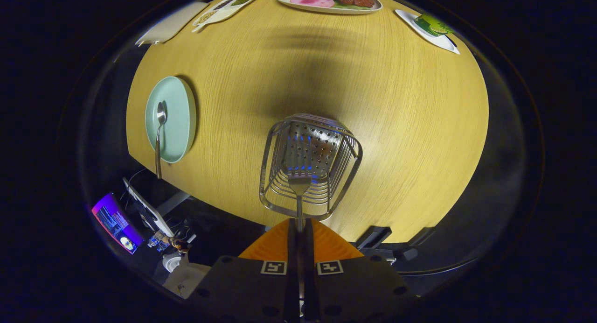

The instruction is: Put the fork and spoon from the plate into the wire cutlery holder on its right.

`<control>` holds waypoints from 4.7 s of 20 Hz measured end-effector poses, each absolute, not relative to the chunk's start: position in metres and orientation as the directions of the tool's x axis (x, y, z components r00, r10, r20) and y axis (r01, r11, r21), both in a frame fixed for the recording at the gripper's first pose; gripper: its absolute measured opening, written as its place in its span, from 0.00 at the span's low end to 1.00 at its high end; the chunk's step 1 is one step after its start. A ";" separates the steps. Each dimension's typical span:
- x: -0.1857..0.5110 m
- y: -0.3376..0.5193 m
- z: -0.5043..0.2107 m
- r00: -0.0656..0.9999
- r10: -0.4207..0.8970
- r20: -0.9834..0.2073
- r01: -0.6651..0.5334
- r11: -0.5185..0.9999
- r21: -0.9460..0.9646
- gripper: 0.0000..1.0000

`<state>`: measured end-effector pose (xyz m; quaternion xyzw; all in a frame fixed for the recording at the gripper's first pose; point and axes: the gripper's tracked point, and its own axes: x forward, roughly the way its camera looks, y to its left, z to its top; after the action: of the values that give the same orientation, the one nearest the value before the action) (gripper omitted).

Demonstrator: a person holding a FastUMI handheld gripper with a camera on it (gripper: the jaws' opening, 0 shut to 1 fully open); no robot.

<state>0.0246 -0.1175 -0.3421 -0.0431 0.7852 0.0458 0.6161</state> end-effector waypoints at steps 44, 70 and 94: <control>0.024 0.198 -0.349 0.403 0.243 -0.882 -0.213 0.963 0.168 1.00; 0.059 0.211 -0.456 0.222 0.113 -0.969 -0.046 0.993 0.105 0.89; 0.062 0.192 -0.403 0.223 0.256 -0.941 -0.139 0.963 0.229 0.10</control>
<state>0.0622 0.1923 -0.4034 0.0479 0.6104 0.1266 0.7804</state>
